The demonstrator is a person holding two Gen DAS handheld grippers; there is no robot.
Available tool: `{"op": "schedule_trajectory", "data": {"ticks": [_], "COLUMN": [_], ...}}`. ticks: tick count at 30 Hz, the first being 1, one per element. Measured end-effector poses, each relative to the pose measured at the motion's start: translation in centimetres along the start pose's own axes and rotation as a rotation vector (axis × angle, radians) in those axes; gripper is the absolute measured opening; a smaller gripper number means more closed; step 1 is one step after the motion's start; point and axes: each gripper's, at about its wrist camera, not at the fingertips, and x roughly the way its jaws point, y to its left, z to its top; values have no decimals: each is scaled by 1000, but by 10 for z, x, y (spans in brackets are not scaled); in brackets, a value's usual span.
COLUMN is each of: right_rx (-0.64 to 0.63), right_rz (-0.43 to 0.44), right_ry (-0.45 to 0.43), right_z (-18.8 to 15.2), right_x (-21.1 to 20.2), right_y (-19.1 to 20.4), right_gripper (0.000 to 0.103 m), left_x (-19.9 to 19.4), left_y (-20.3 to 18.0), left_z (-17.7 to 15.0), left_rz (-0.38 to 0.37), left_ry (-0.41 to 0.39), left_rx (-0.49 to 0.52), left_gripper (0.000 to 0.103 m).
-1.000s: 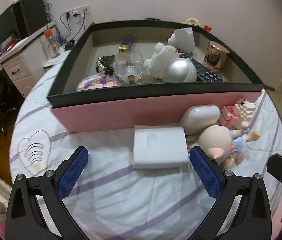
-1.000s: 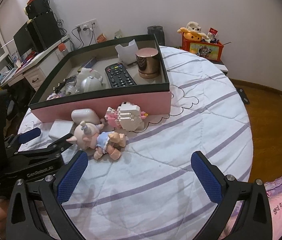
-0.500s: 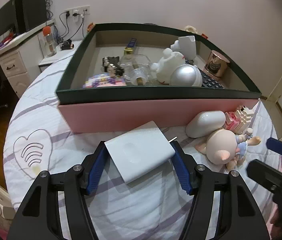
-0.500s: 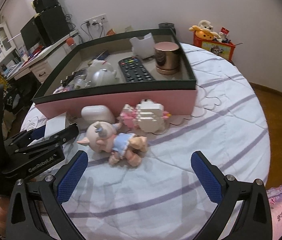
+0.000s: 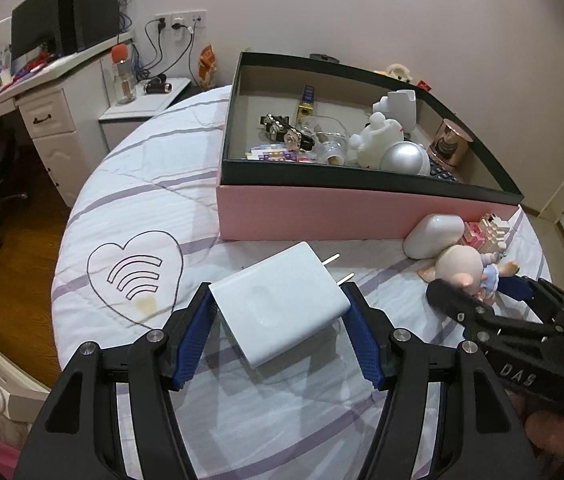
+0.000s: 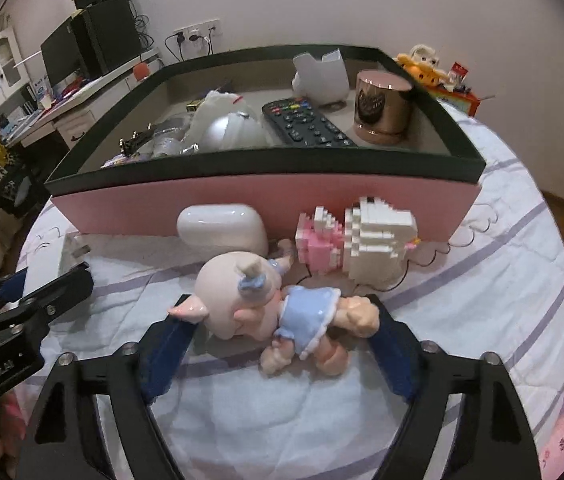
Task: Organize rigid objects
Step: 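Close the left tool on the white charger while the right tool grasps the pig doll, then carry the charger and pig doll into the box and open both tools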
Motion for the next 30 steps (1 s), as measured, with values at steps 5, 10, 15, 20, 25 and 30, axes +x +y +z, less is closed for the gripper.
{"op": "schedule_trajectory", "data": {"ticks": [5, 10, 15, 20, 25, 30], "right_rx": [19, 26, 30, 5, -34, -42], "right_rz": [34, 58, 93, 119, 102, 111], "right_ry": [-1, -2, -44, -113, -158, -152], "right_z": [-3, -9, 0, 28, 75, 125], "right_x": [-9, -26, -55, -77, -76, -50], "right_y": [-7, -10, -11, -8, -5, -5], "right_gripper": [82, 82, 82, 82, 82, 82], "left_x": [-4, -14, -30, -43, -46, -23], "left_y": [-1, -4, -6, -9, -12, -9], "left_z": [-1, -1, 11, 39, 84, 135], "left_rz": [-10, -17, -23, -24, -17, -10], "left_ry": [-4, -21, -52, -100, -154, -150], "left_rx": [4, 14, 20, 38, 61, 62], "left_gripper": [64, 64, 64, 64, 64, 64]}}
